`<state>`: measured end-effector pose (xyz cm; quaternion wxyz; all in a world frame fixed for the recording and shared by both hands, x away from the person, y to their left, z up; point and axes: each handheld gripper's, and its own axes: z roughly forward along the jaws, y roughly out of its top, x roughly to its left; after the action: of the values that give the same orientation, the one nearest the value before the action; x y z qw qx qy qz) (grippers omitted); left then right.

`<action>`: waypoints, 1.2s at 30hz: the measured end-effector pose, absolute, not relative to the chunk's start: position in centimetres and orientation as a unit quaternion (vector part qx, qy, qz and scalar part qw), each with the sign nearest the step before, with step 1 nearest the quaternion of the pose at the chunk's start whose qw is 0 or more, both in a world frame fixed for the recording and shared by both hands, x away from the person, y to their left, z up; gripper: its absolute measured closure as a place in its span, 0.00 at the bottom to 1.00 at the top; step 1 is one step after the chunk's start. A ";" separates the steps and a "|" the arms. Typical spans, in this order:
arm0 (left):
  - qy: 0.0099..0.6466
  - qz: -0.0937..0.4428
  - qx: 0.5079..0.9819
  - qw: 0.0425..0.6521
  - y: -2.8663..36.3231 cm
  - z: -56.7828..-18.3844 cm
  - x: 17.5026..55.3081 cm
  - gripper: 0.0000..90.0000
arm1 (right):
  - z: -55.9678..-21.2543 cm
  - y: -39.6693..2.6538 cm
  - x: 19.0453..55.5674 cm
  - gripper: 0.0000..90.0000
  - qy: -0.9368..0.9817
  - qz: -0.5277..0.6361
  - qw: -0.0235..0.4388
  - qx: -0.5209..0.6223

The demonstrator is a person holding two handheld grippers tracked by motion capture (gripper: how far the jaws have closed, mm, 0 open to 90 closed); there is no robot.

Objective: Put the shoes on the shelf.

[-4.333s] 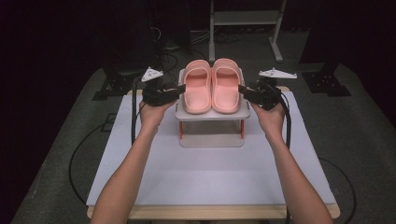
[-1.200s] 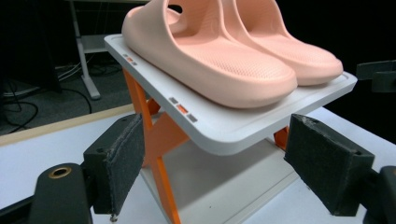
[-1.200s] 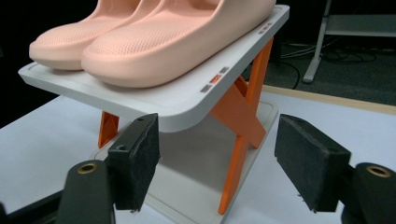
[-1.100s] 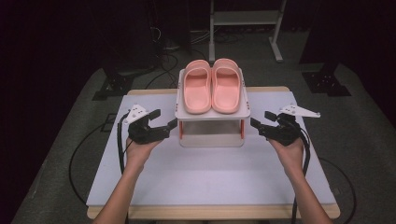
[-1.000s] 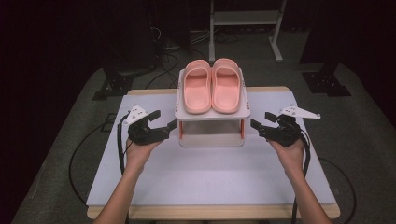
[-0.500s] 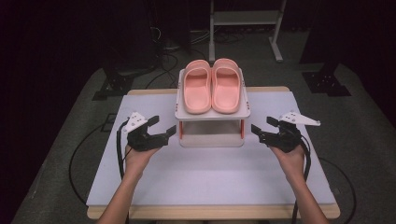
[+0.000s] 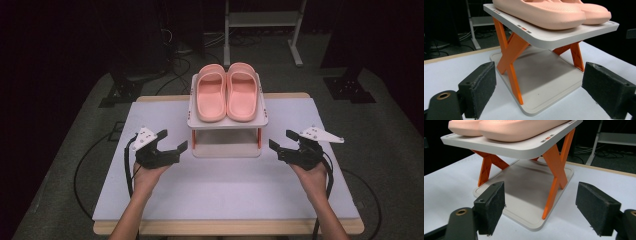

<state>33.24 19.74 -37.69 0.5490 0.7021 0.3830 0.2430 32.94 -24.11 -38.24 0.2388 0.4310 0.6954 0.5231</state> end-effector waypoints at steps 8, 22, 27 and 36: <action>0.380 0.245 0.701 0.551 19.9 -38.2 32.6 0.12 | -38.9 -24.4 32.2 0.25 0.695 0.528 0.237 0.427; 0.378 0.256 0.701 0.548 19.9 -38.9 31.6 0.11 | -40.4 -24.9 31.4 0.24 0.697 0.523 0.237 0.430; 0.377 0.256 0.701 0.548 20.1 -39.4 31.3 0.11 | -40.9 -25.1 31.2 0.23 0.700 0.518 0.236 0.432; 0.383 0.247 0.699 0.550 20.3 -40.4 30.7 0.10 | -42.1 -26.1 30.1 0.22 0.695 0.519 0.232 0.440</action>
<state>30.75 20.32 -40.35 0.5504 0.6994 0.3835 0.2469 30.09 -26.07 -42.12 0.2318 0.4395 0.6954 0.5192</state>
